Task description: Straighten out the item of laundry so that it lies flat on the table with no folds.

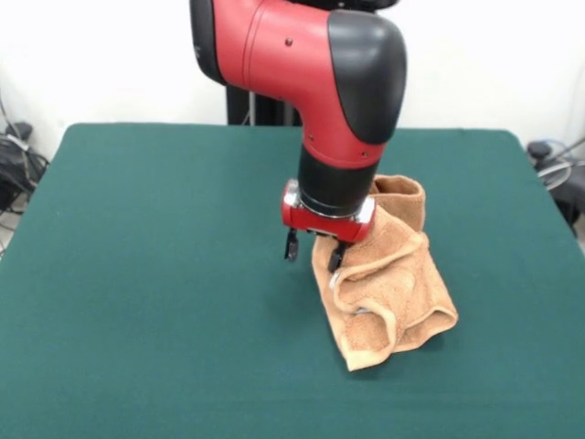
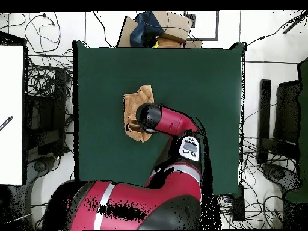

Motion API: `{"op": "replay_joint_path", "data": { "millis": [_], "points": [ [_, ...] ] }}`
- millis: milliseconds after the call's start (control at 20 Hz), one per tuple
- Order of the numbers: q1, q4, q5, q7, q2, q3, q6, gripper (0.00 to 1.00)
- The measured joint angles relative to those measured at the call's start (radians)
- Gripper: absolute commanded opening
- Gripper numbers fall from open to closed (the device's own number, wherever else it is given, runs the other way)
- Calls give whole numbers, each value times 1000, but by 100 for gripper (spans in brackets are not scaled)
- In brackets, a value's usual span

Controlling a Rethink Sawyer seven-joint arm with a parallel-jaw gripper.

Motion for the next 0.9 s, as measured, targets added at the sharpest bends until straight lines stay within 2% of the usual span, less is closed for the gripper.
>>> {"op": "replay_joint_path", "data": {
  "millis": [900],
  "points": [
    [3,1,0,0,13,1,-17,100]
  ]
}}
